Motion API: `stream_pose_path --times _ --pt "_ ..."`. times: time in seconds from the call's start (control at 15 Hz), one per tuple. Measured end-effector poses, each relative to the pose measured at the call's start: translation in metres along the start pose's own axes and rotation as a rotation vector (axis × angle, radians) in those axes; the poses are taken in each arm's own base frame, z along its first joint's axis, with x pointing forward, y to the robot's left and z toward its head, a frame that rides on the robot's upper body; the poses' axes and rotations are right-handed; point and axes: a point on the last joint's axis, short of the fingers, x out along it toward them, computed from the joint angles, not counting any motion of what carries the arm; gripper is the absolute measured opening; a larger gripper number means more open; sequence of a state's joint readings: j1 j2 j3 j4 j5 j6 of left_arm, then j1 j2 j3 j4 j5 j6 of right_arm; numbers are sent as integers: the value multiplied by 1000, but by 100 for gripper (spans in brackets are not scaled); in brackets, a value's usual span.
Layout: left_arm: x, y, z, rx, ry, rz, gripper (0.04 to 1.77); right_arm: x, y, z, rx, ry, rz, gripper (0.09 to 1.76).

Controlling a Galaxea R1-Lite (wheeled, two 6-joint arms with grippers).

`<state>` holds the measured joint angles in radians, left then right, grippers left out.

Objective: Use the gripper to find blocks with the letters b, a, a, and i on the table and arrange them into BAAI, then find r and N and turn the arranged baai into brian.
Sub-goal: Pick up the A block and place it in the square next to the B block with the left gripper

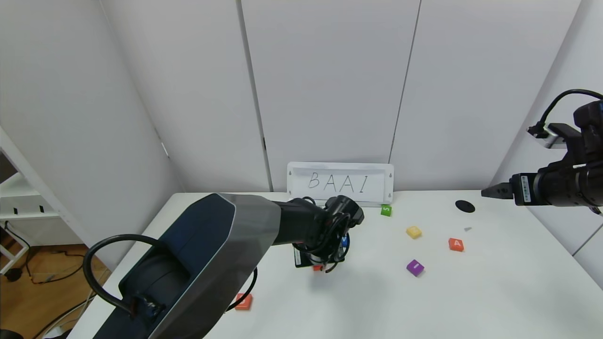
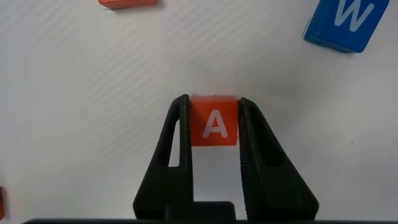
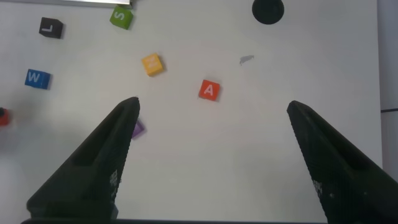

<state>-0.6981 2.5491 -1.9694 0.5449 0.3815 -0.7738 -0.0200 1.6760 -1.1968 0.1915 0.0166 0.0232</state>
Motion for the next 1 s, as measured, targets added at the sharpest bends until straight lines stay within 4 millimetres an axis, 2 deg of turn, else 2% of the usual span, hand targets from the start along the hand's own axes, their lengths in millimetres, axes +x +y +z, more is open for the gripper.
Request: stream_pose_path --times 0.6,1.0 --pt "-13 2 6 -5 -13 -5 49 2 0 -1 0 4 0 171" --pt "-29 12 8 -11 -16 -2 49 2 0 -1 -1 6 1 171"
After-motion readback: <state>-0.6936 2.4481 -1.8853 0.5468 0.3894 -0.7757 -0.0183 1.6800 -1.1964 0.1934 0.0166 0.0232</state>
